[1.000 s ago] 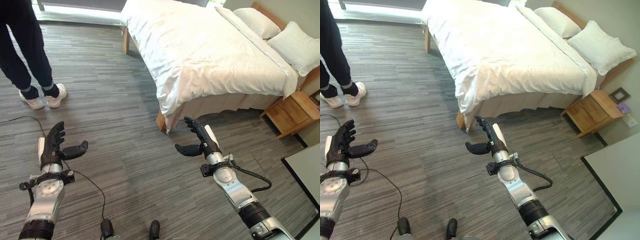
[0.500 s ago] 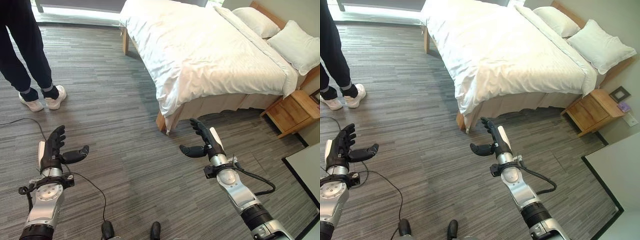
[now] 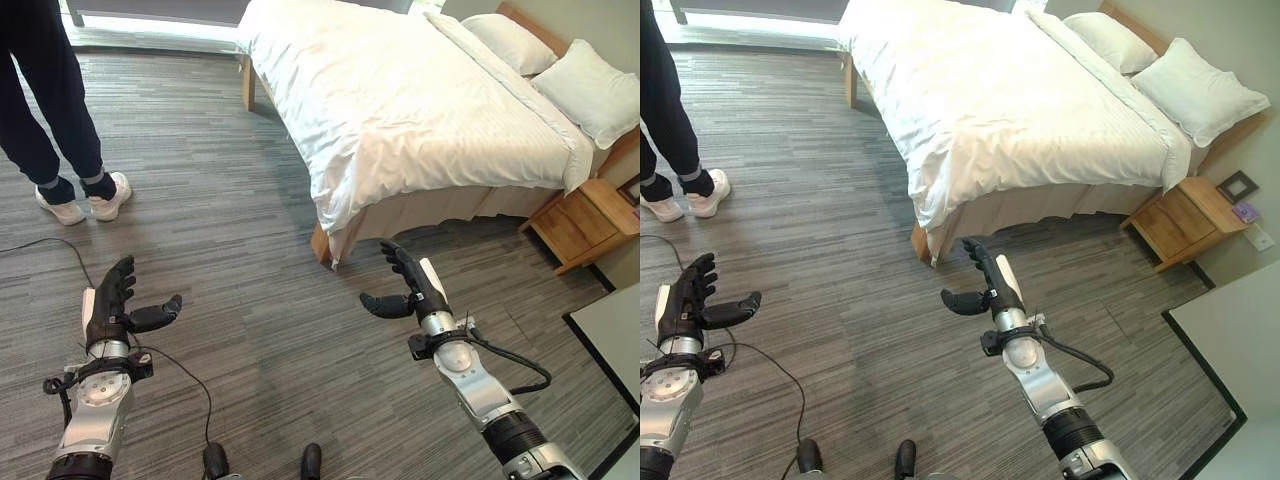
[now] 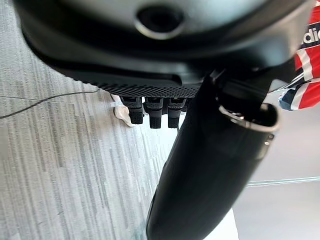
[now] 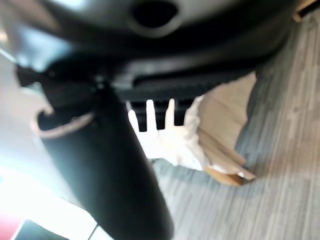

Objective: Pick up bed clothes into laundry basket.

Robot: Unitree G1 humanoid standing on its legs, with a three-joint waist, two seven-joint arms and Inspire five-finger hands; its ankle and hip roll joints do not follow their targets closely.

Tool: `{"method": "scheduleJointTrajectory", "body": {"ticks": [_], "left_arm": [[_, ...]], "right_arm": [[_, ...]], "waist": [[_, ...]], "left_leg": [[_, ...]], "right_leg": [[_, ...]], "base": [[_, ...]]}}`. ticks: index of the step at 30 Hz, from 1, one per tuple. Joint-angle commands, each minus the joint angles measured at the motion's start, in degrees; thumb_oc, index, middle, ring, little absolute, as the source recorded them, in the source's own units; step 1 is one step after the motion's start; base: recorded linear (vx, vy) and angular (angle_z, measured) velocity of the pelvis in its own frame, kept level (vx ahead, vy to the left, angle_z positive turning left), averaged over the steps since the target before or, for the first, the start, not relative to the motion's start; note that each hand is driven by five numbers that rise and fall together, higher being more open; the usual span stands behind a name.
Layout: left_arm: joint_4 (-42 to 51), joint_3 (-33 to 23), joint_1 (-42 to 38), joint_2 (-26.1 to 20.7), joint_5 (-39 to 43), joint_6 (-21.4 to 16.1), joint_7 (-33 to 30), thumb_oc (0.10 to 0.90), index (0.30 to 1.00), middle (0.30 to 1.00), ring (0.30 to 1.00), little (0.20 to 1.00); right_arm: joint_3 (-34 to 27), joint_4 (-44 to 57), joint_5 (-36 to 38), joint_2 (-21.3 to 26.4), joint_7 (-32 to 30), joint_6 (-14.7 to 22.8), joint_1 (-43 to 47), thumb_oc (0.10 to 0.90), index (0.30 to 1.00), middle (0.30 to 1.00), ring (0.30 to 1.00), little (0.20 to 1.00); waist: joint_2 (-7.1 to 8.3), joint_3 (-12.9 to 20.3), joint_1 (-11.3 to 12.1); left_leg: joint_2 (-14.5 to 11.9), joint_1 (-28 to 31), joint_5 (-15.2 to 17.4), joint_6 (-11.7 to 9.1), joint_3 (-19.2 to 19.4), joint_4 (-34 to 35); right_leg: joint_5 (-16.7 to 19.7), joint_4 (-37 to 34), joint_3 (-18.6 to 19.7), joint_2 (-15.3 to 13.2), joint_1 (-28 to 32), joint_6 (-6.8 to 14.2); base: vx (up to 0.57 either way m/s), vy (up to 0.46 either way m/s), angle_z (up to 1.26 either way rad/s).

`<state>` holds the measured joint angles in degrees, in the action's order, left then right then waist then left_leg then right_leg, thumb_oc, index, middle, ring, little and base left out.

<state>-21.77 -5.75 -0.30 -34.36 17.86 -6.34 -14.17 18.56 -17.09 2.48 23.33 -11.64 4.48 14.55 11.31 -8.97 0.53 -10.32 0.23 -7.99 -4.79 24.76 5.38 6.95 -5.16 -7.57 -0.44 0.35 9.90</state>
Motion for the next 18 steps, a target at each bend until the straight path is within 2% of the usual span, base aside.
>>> {"method": "scheduleJointTrajectory", "body": {"ticks": [1, 18], "left_arm": [[4.6, -0.8, -3.1, -3.1, -2.5, -4.5, 0.4, 0.800, 0.900, 0.900, 0.900, 0.900], [5.7, -1.5, -1.3, -1.7, -3.0, -4.3, 0.4, 0.800, 0.900, 0.900, 0.900, 0.900]], "right_arm": [[-4.3, 3.9, -1.4, 1.8, -2.5, 4.1, 2.8, 0.800, 0.900, 0.900, 0.900, 0.900], [-4.4, 4.5, -2.0, 1.5, -2.1, 3.8, 1.5, 0.800, 0.900, 0.900, 0.900, 0.900]], "waist": [[-0.87, 4.3, 0.0], [-1.14, 4.4, 0.2]], "left_leg": [[-0.2, 5.7, 10.5, -4.2, 2.1, -0.4], [-0.3, 6.8, 10.9, -4.3, 2.7, -0.4]], "right_leg": [[-4.5, 1.9, -0.7, -3.3, -1.6, 5.1], [-4.8, 2.2, -0.8, -3.4, -1.1, 5.0]], "base": [[0.00, 0.000, 0.00], [0.00, 0.000, 0.00]]}}
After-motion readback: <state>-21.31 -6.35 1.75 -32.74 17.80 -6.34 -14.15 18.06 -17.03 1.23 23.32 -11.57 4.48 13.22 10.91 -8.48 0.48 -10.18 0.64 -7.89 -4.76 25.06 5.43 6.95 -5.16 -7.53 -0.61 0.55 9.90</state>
